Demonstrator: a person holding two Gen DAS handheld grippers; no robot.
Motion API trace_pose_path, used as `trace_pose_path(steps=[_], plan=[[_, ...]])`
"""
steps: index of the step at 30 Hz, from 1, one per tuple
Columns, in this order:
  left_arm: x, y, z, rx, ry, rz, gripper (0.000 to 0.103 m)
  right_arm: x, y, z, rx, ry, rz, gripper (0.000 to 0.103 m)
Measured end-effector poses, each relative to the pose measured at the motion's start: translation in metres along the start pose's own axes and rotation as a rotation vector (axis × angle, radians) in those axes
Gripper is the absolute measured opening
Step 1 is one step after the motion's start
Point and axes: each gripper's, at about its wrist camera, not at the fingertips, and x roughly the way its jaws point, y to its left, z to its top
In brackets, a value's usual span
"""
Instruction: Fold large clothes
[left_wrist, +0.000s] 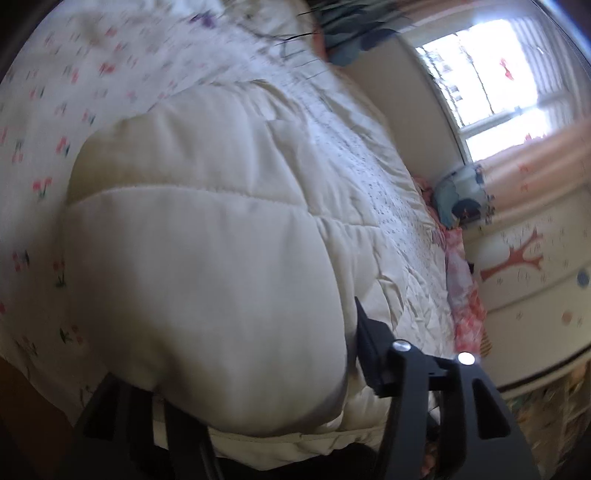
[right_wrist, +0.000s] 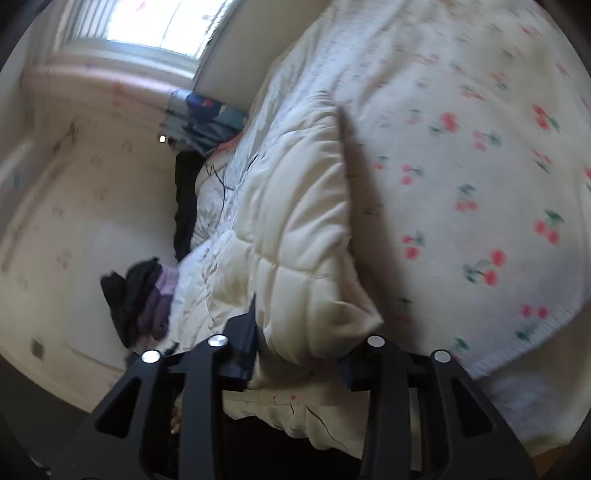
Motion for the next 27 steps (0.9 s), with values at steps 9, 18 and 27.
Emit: trace_pose_path(steps=[9,18,27], plan=[[0.009,0.002,-0.003,-0.126,-0.089,0.037,0.076,-0.036,0.099,0.021,-0.356,-0.230,-0.238,0.062],[0.006,-0.028,-0.009,0.050,-0.179,0.105,0.076,0.190,0.227,0.010,-0.907,0.085,-0.469,0.076],[0.010,-0.051,-0.007,0.182,-0.185,0.147,0.073,0.261,0.169,0.007,-0.863,0.273,-0.589,0.087]])
